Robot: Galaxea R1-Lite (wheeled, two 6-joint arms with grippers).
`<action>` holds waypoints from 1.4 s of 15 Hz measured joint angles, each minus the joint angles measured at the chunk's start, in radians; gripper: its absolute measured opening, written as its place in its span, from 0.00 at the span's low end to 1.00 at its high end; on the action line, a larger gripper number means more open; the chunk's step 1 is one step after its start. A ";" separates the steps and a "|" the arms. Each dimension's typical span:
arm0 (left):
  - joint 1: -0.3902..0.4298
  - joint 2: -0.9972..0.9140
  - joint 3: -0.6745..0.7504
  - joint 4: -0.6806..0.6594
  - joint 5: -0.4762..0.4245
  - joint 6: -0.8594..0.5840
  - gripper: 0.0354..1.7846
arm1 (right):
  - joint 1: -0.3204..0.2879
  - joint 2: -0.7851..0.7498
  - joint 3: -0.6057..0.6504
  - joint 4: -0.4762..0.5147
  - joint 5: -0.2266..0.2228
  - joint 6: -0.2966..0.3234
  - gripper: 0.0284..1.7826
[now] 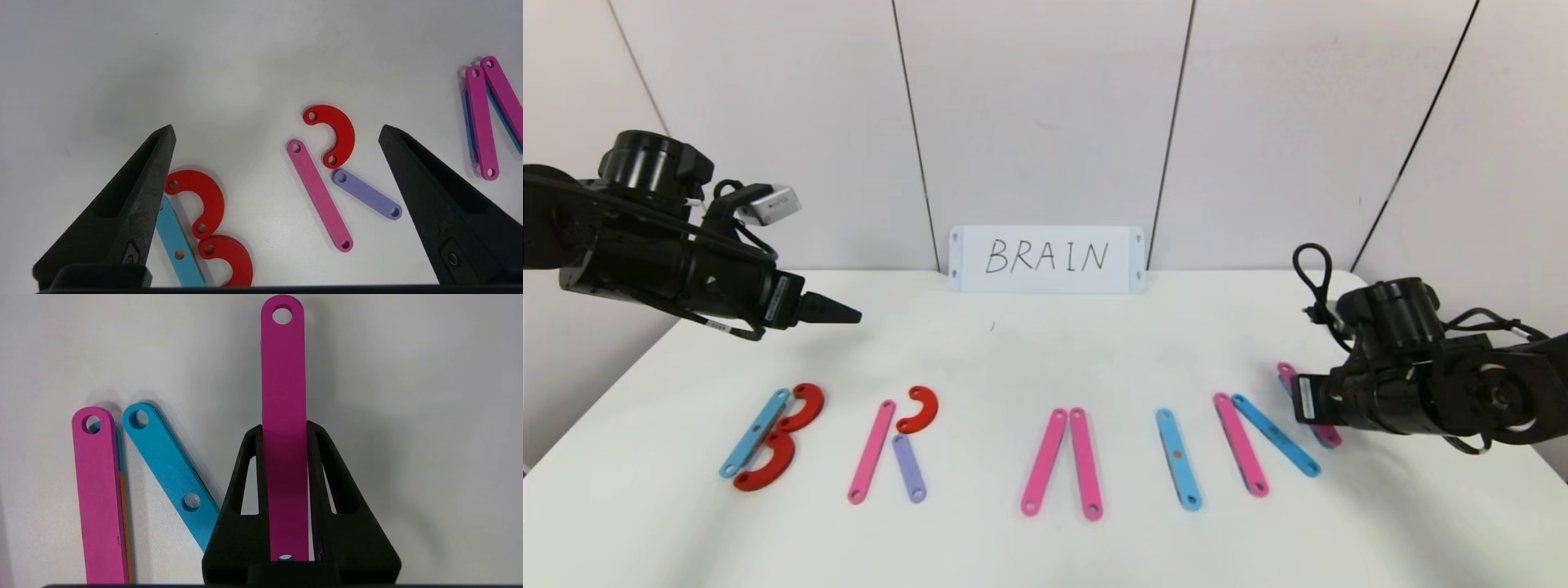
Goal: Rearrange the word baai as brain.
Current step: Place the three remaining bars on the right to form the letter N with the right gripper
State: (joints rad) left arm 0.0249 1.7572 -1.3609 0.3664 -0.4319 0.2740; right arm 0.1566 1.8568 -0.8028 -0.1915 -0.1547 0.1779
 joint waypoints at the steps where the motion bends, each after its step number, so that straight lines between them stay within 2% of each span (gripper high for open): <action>1: 0.000 -0.001 0.000 0.000 0.000 0.000 0.97 | 0.000 -0.001 0.004 0.000 0.001 -0.001 0.15; 7: 0.002 -0.003 0.000 -0.001 0.000 -0.001 0.97 | 0.000 -0.001 0.020 -0.002 0.002 0.000 0.15; 10: 0.003 -0.003 -0.001 -0.002 0.000 -0.001 0.97 | 0.001 -0.002 0.023 -0.001 0.004 0.000 0.21; 12: 0.003 -0.003 -0.001 -0.001 -0.001 -0.001 0.97 | 0.001 -0.004 0.024 0.001 0.004 0.000 0.31; 17: 0.004 -0.003 -0.001 -0.001 -0.001 -0.001 0.97 | 0.002 -0.011 0.025 0.001 0.003 0.012 0.77; 19: 0.003 -0.003 -0.001 0.000 -0.001 -0.001 0.97 | 0.003 -0.016 0.021 0.000 0.002 0.014 0.89; 21: 0.004 -0.003 -0.001 0.000 -0.001 -0.001 0.97 | 0.004 -0.023 0.018 0.000 0.002 0.014 0.96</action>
State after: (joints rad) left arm 0.0287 1.7538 -1.3623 0.3664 -0.4330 0.2728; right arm 0.1606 1.8343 -0.7847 -0.1915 -0.1523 0.1919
